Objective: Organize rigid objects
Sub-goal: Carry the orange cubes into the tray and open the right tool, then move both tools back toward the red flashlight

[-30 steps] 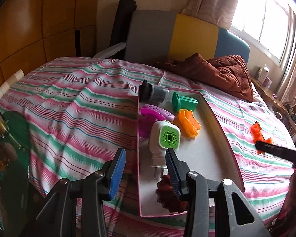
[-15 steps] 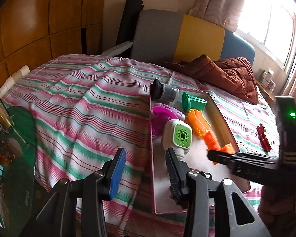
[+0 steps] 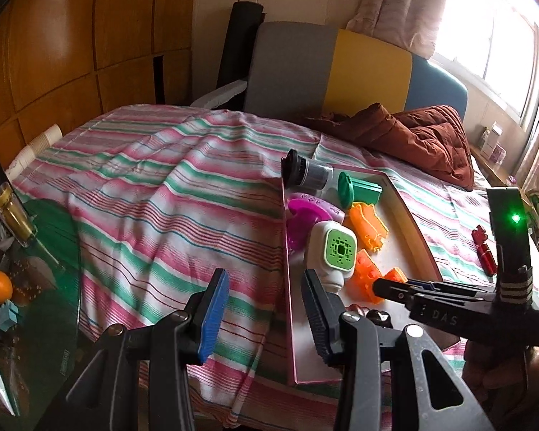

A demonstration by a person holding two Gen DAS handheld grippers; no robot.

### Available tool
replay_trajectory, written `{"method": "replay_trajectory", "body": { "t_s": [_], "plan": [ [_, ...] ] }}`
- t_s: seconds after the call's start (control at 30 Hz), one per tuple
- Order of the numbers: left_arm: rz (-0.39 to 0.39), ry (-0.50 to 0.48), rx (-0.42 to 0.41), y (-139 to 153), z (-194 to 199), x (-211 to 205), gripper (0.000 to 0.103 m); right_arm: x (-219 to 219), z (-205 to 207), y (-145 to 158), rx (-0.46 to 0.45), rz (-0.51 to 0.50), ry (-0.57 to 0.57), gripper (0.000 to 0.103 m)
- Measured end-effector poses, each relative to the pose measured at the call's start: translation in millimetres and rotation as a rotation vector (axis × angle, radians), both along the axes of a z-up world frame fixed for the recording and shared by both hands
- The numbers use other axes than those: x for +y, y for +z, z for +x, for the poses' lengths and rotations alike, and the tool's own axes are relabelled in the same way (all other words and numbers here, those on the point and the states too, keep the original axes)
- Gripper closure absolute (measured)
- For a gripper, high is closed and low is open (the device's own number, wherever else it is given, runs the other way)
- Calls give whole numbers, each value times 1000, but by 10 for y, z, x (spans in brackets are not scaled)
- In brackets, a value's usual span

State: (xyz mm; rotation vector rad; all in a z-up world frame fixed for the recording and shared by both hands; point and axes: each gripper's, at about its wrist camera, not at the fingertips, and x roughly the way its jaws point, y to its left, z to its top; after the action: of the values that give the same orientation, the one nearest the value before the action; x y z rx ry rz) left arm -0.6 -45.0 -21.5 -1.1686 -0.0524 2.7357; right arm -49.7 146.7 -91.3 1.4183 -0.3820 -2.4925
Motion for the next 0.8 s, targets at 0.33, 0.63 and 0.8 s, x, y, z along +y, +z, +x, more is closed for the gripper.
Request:
{"method": "replay_trajectory", "body": {
  "t_s": [0.33,0.63,0.8],
  "plan": [
    [-28,-41,29,134,55,145,61,247,101,201,60,-29,-47,76],
    [-47,-89,76,298,97,327,61,715,342,521,161,66,-149,58],
    [-51,-119,82,344,118,457,61,1158,463,625,175,94,-237,58]
  ]
}}
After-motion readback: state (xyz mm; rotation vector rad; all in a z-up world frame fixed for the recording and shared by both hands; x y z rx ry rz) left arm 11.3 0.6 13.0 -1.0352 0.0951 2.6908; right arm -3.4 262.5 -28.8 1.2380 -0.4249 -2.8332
